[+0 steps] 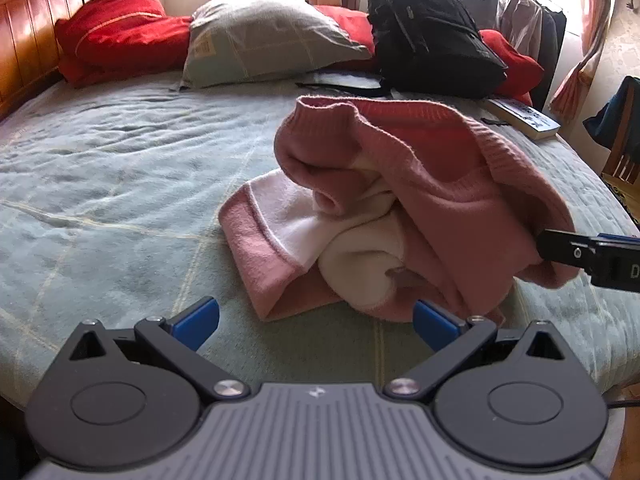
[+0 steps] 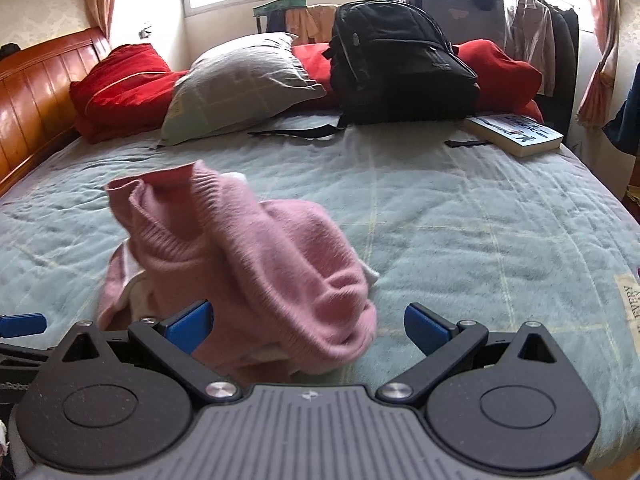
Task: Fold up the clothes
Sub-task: 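Move both grippers toward the crumpled pink-and-white sweater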
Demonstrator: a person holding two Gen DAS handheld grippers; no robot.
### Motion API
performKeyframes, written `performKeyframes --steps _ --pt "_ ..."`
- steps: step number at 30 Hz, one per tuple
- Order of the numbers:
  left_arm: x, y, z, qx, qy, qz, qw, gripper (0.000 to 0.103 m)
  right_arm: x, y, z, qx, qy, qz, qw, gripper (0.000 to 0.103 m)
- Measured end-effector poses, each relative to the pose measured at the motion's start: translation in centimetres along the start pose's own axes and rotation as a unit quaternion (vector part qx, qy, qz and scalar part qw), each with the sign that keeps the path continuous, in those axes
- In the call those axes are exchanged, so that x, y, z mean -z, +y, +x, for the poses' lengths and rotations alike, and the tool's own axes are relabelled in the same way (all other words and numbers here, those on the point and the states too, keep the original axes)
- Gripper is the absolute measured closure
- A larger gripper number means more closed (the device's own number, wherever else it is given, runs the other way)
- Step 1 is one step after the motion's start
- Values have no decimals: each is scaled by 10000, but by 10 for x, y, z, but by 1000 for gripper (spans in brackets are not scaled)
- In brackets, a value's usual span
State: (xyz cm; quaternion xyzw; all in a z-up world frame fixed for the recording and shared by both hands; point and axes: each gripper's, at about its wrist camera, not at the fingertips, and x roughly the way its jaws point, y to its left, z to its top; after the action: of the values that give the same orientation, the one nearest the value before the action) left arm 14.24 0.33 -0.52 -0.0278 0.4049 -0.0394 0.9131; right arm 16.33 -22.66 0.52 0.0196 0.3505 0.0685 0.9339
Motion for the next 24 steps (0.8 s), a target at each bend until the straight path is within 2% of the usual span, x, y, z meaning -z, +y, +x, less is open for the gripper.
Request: performKeyframes --steps 4,6,7,9,12,15,18,21,24 --pt "-5 1 6 94 -93 68 9999 1 -2 -8 16 156 110 50 9998 0" --pt "-8 3 9 180 -211 76 9996 1 -2 -12 23 393 131 20 9991 0" --pt "-8 5 11 267 -289 48 9992 1 -2 -15 25 539 92 13 9985 0" --pt "-9 9 14 479 -457 -31 9978 1 -3 -20 28 507 96 111 9986 0" --pt "-13 11 24 629 -409 -153 9971 1 -7 -21 35 394 123 86 9991 0" --pt "-16 6 30 559 -388 11 9977 1 -11 -18 42 614 68 -194 9979 0" --pt "-17 7 33 541 -396 87 9977 1 -16 -29 46 818 33 -120 9966 0" --pt "-20 8 39 590 -334 41 9977 1 -16 -36 53 452 270 -22 9986 0" --pt "-23 7 41 623 -319 74 9975 1 -17 -41 58 672 236 -175 9973 0"
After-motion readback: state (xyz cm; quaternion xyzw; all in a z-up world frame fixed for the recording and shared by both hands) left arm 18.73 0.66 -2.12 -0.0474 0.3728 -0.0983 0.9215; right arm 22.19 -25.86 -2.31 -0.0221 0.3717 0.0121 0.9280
